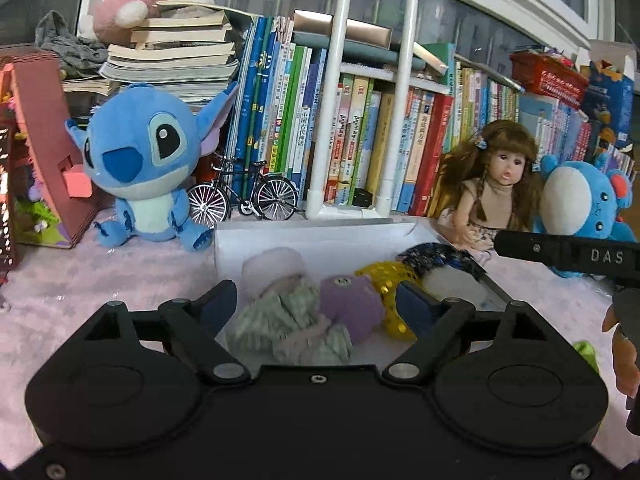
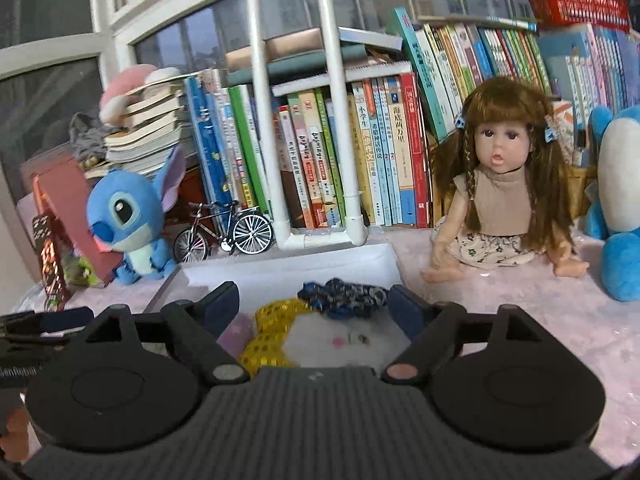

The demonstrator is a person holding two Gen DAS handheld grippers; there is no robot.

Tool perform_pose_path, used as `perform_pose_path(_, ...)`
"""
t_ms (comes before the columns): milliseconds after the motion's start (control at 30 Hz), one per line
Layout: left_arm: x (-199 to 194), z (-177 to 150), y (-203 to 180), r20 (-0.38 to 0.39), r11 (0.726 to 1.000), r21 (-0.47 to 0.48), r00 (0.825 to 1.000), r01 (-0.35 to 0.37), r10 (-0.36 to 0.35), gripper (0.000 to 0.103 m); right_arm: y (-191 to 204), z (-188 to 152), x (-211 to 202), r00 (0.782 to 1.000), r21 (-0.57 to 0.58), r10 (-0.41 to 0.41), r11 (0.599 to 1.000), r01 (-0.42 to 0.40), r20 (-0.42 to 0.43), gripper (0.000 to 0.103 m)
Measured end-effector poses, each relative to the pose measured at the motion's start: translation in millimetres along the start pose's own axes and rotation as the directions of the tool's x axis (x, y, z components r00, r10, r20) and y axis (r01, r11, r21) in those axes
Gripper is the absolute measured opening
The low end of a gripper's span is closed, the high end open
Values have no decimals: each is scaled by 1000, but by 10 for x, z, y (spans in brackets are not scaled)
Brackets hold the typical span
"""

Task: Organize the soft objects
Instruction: 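Move the left tool to the white foam sleeve while the right moves to the pink-green scrunchie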

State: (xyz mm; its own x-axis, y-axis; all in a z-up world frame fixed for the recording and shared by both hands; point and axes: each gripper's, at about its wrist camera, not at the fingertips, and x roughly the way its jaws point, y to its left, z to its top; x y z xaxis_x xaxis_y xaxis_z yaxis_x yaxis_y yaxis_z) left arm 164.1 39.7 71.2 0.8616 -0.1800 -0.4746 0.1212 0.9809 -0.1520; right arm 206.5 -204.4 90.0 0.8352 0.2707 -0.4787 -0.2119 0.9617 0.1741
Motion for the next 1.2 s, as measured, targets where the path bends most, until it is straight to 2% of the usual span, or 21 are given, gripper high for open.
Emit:
perform_pose_path(267, -334, -339, -91, 40, 1000, 7, 999, 13, -14, 87, 53, -312, -445, 999, -92, -27, 995, 32, 47, 97)
perform_pose_path(433, -476, -612, -203, 93, 999, 25, 995, -22, 20, 91, 44, -545, -633, 997, -143, -57, 988, 64, 50, 99)
perform_pose_path(767, -425, -845, -370, 55, 1000, 24, 998, -13, 11, 91, -39, -962, -755, 990, -207, -140, 969, 135, -6, 99)
perform_pose_path(1133, -254, -878, -457, 28, 999, 5, 999, -41, 41, 91, -142, -1075, -721, 982, -163, -186, 970, 180, -24, 99)
perform_pose_path(1200, -228, -877, -447, 22, 999, -5, 999, -48, 48, 91, -141, -1081, -718, 981, -168, -195, 967, 190, -19, 102)
